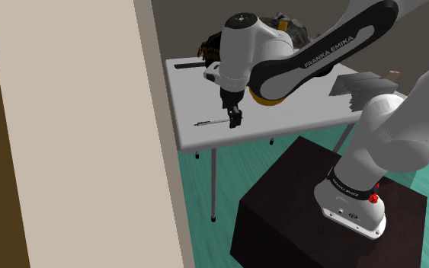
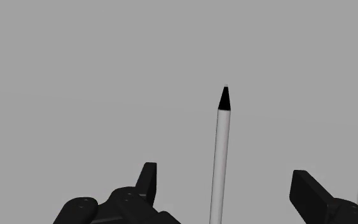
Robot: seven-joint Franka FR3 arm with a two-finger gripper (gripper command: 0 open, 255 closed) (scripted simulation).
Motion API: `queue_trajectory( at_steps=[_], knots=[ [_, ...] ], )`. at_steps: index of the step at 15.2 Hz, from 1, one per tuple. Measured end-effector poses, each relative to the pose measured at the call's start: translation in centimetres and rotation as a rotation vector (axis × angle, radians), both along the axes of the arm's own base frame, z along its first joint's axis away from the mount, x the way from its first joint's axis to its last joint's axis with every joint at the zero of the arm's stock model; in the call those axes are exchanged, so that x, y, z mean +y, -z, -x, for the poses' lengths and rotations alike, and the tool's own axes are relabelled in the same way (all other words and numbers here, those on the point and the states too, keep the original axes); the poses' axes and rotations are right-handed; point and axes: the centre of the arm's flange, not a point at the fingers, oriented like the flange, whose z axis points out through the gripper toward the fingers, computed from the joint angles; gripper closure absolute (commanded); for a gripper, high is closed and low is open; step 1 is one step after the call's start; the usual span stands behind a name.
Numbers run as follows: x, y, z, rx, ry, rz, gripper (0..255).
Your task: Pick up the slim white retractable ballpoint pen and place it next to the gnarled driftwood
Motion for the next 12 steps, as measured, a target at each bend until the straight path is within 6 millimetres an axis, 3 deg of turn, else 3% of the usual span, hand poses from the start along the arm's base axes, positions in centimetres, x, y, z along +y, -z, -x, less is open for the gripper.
queue_trajectory(
  at_steps=[5, 6, 12],
  knots=[
    [0.00, 0.16, -0.08, 0.000, 0.000, 0.000, 0],
    [0.00, 0.17, -0.08, 0.000, 0.000, 0.000, 255],
    [0.00, 0.17, -0.10, -0.001, 0.000, 0.000, 255]
  ],
)
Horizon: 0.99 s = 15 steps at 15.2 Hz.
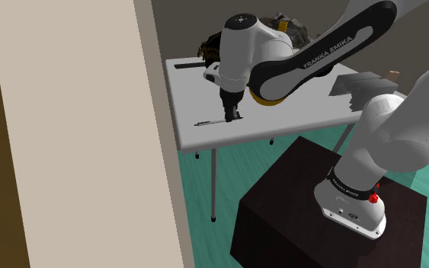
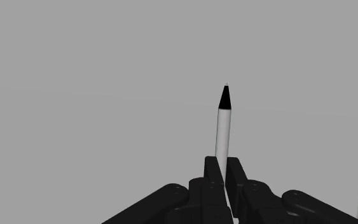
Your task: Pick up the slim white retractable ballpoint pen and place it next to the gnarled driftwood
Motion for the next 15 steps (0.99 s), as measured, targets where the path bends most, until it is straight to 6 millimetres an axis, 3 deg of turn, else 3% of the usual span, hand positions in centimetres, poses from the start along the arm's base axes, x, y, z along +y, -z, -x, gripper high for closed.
queue_trajectory(
  at_steps=[5, 15],
  knots=[
    [0.1, -0.3, 0.0, 0.000, 0.000, 0.000, 255],
    [0.0, -5.3, 0.0, 0.000, 0.000, 0.000, 255]
  ],
)
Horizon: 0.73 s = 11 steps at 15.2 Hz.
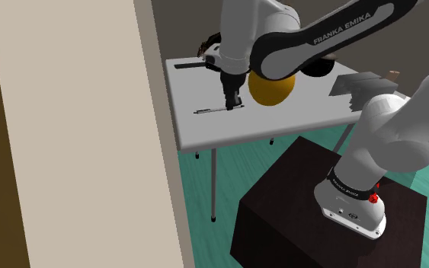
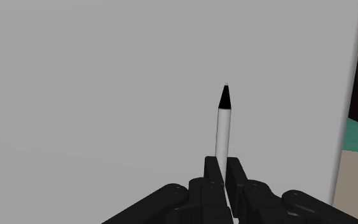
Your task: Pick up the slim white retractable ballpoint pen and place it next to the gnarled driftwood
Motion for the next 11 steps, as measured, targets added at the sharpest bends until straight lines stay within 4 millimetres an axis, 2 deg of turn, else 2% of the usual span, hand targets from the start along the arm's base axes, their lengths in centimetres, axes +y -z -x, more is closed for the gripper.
queue_trajectory(
  at_steps=[11],
  knots=[
    [0.0, -5.7, 0.0, 0.000, 0.000, 0.000, 255]
  ],
)
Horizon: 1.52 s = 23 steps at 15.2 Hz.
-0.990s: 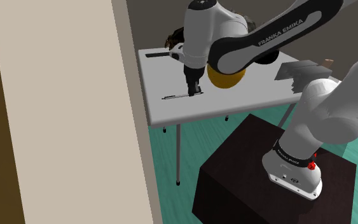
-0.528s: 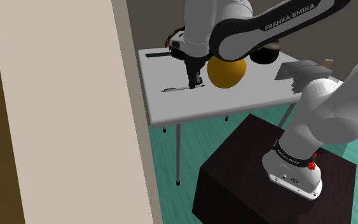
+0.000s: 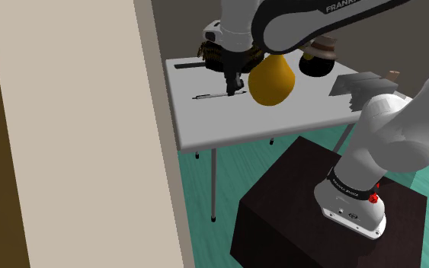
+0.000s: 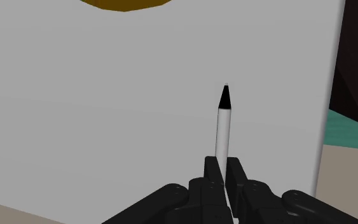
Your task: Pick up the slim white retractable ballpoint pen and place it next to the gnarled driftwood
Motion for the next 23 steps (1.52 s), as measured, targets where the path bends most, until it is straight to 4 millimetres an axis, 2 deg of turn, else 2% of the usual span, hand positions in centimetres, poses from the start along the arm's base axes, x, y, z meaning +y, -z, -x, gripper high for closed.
queue_trajectory(
  at_steps=[23],
  knots=[
    [0.0, -12.1, 0.0, 0.000, 0.000, 0.000, 255]
  ],
)
